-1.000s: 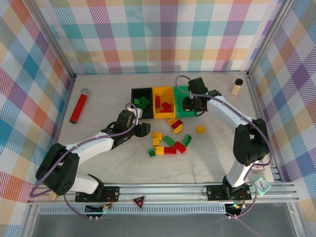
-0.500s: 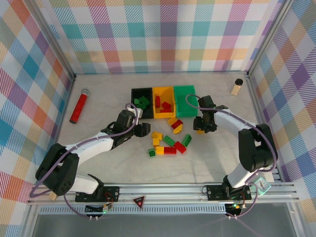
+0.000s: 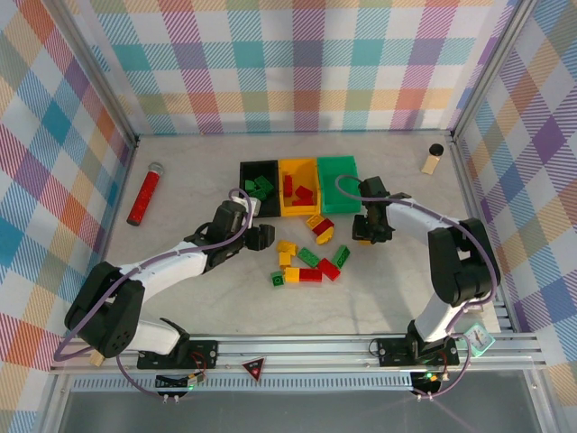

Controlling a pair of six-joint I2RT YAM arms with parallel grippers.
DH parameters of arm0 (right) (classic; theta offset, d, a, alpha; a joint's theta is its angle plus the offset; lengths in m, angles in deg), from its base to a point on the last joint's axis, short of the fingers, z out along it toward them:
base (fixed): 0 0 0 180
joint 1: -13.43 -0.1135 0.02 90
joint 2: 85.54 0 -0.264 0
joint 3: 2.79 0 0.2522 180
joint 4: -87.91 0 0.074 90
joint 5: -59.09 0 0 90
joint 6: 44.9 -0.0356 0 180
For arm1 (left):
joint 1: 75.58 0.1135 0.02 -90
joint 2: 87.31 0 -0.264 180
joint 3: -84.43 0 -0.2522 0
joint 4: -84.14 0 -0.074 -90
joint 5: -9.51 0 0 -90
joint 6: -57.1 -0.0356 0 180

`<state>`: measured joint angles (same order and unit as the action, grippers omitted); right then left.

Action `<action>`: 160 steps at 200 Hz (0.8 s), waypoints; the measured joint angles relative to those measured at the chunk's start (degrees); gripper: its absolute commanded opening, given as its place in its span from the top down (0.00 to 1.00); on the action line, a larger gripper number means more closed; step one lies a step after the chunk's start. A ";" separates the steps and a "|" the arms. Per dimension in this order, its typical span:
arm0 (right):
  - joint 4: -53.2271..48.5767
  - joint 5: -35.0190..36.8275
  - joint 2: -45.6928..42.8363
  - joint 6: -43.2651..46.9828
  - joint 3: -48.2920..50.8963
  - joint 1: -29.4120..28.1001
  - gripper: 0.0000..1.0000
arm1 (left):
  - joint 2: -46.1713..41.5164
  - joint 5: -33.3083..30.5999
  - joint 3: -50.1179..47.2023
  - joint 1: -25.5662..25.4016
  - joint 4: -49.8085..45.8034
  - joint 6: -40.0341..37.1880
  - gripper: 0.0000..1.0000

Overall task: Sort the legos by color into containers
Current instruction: Pick up the lego from the middle-right of the table, then place the lego in the container.

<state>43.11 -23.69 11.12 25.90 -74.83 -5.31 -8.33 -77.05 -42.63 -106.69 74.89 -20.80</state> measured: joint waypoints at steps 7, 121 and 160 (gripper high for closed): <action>0.02 -0.07 0.00 0.15 0.00 0.00 0.62 | 0.00 0.00 0.00 0.00 0.00 0.00 0.33; -1.99 -4.72 -2.45 0.68 -13.66 0.00 0.62 | 0.02 -0.02 0.00 -0.22 0.00 -0.20 0.33; -1.18 -7.34 4.76 0.68 -21.73 0.00 0.61 | 0.02 -0.02 0.00 -0.31 -0.02 -0.20 0.33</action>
<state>41.93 -31.03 15.89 26.58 -96.56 -5.31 -8.31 -77.07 -42.63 -107.00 74.87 -21.00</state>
